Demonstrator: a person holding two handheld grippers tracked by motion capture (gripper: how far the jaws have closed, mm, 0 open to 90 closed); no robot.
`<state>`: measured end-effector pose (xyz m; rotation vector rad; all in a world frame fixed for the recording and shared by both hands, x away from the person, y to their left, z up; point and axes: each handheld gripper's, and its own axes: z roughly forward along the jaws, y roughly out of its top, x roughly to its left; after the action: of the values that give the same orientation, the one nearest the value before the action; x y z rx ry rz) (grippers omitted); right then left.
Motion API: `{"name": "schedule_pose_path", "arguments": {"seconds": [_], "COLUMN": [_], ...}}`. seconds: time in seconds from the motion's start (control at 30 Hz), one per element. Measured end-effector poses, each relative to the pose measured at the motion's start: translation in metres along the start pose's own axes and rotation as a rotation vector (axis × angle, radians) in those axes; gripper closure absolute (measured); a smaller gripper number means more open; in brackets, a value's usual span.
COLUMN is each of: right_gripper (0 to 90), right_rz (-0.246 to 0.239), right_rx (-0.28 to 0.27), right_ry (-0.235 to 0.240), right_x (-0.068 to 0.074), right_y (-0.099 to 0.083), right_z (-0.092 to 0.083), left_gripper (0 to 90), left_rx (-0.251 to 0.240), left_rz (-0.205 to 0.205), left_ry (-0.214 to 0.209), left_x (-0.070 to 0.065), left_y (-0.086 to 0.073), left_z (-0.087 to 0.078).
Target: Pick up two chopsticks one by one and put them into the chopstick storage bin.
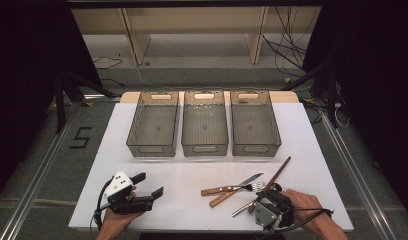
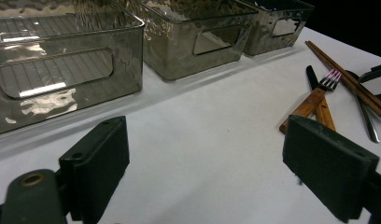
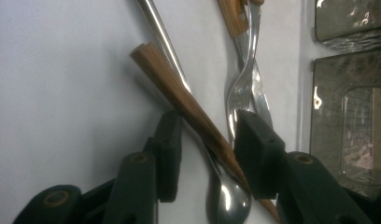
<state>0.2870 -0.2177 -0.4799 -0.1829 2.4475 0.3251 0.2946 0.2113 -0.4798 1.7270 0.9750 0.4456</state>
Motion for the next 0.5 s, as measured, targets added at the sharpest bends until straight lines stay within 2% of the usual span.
{"name": "schedule_pose_path", "arguments": {"seconds": [0.17,0.2,0.5], "right_gripper": [67.4,70.5,75.7], "right_rz": [-0.03,-0.044,-0.112], "right_rx": [0.004,0.001,0.008], "right_ry": [-0.016,-0.021,-0.055], "right_x": [0.0026,0.0033,0.0069], "right_y": [0.0009,0.0009,0.0023], "right_z": [0.0002,0.0003,-0.0014], "left_gripper": [14.3,14.3,14.3], "left_rx": [0.002,0.003,0.007], "left_rz": [-0.001,-0.002,-0.004], "left_ry": [0.0,-0.001,-0.002], "left_x": [-0.0002,-0.0003,-0.0004], "left_y": [-0.0001,-0.0001,-0.0002], "left_z": [0.0002,0.0002,0.0006]}}
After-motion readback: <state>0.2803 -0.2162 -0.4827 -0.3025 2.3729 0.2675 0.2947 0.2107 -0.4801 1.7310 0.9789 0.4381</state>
